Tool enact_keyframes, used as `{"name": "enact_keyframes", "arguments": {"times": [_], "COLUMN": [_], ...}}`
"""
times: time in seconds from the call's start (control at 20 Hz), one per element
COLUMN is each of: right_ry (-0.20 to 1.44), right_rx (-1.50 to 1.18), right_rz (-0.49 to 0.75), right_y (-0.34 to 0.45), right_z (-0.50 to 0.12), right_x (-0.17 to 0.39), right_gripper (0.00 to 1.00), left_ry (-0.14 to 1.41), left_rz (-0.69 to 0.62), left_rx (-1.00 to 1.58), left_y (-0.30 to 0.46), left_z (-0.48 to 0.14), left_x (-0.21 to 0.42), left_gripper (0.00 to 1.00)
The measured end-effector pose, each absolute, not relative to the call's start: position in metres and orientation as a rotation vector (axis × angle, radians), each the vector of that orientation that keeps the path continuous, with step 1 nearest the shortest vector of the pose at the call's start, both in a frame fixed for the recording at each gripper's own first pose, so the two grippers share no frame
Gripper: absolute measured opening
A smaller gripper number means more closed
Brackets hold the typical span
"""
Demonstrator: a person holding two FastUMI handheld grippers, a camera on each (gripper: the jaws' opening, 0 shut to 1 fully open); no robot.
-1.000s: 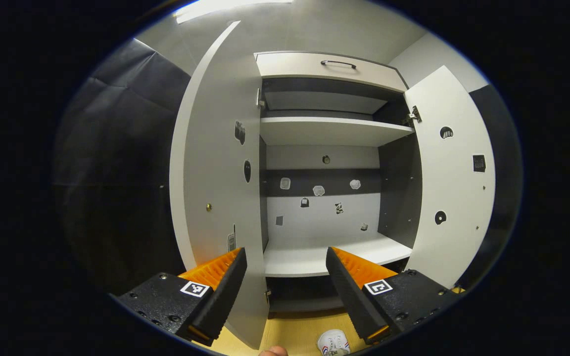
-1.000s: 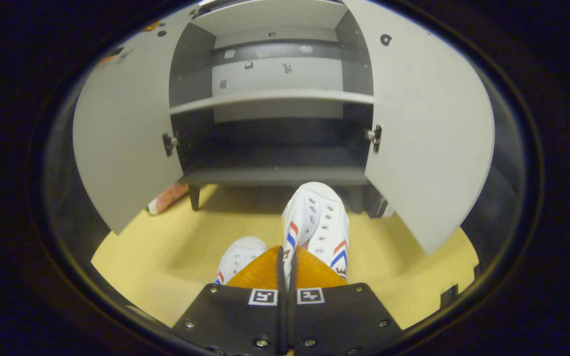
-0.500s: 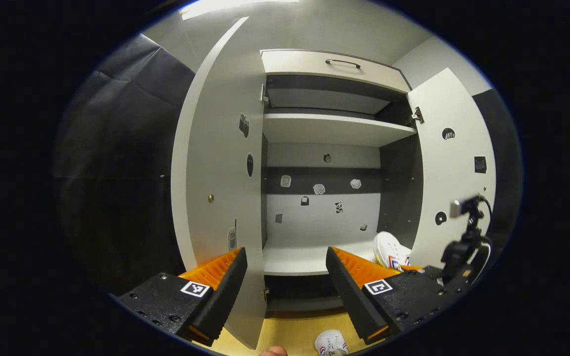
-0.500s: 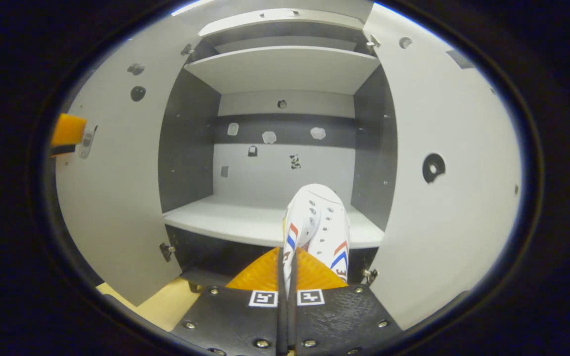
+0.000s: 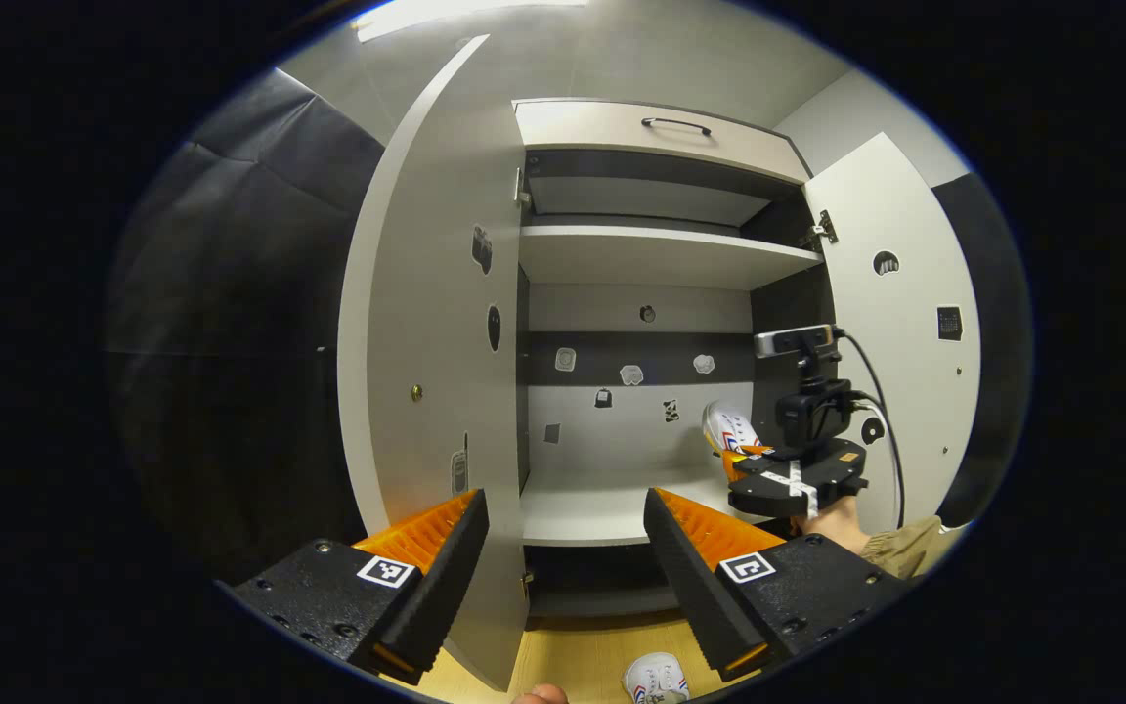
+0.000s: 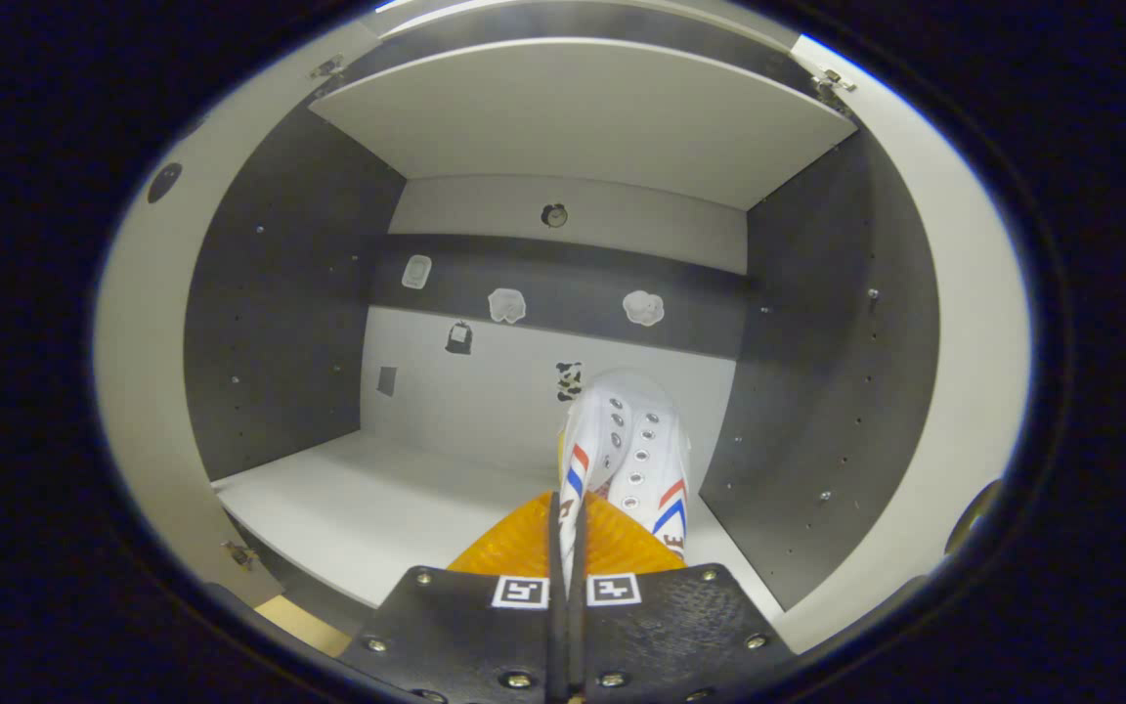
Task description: Grab one shoe with the right hand and put it into the shoe cabinet, grab the other shoe with the left hand and put it into the shoe cabinet; then close the right door with the right hand and the left door with the left hand.
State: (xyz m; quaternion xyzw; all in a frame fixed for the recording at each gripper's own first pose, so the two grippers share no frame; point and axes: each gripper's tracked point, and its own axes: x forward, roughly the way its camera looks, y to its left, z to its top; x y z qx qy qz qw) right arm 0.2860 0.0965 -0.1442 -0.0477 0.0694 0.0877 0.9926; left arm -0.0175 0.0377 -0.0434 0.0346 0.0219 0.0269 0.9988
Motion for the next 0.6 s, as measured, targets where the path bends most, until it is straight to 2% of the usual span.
{"name": "enact_keyframes", "arguments": {"times": [0.25,0.5,0.6], "right_ry": [0.238,0.249,0.216], "right_rx": [-0.083,-0.060,-0.106], "right_rz": [0.156,0.134,0.105], "right_y": [0.093,0.095,0.087], "right_z": [-0.182,-0.186,-0.178], "right_x": [0.307,0.311,0.311], "right_gripper": [0.00,0.01,0.13], "left_ry": [0.042,0.045,0.055], "left_rz": [0.058,0.060,0.059], "left_rx": [0.083,0.076,0.069], "left_y": [0.037,0.037,0.036], "left_z": [-0.044,-0.047,-0.051], "left_x": [-0.017,-0.016,-0.016], "left_gripper": [0.98,0.98,0.98]}}
